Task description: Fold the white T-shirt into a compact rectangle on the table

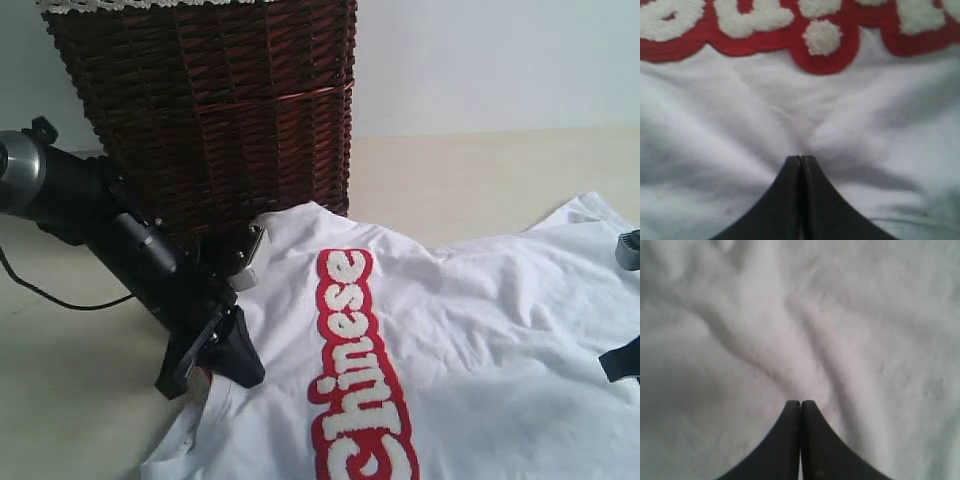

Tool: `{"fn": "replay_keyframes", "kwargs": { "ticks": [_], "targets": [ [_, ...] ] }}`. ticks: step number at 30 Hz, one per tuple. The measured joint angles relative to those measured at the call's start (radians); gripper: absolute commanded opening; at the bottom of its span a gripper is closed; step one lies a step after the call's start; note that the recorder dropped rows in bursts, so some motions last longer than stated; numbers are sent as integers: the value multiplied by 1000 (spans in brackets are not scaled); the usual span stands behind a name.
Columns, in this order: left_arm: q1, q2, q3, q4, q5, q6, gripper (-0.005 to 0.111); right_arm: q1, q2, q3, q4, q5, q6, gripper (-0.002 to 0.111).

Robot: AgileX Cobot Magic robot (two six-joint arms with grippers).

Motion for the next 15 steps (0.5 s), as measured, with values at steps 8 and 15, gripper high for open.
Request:
{"fn": "replay_keyframes", "kwargs": {
  "ticks": [8, 15],
  "targets": [
    [-1, 4, 63, 93, 187, -36, 0, 0, -54, 0, 4, 2, 0, 0],
    [9, -44, 46, 80, 191, -83, 0, 0, -66, 2, 4, 2, 0, 0]
  ]
}}
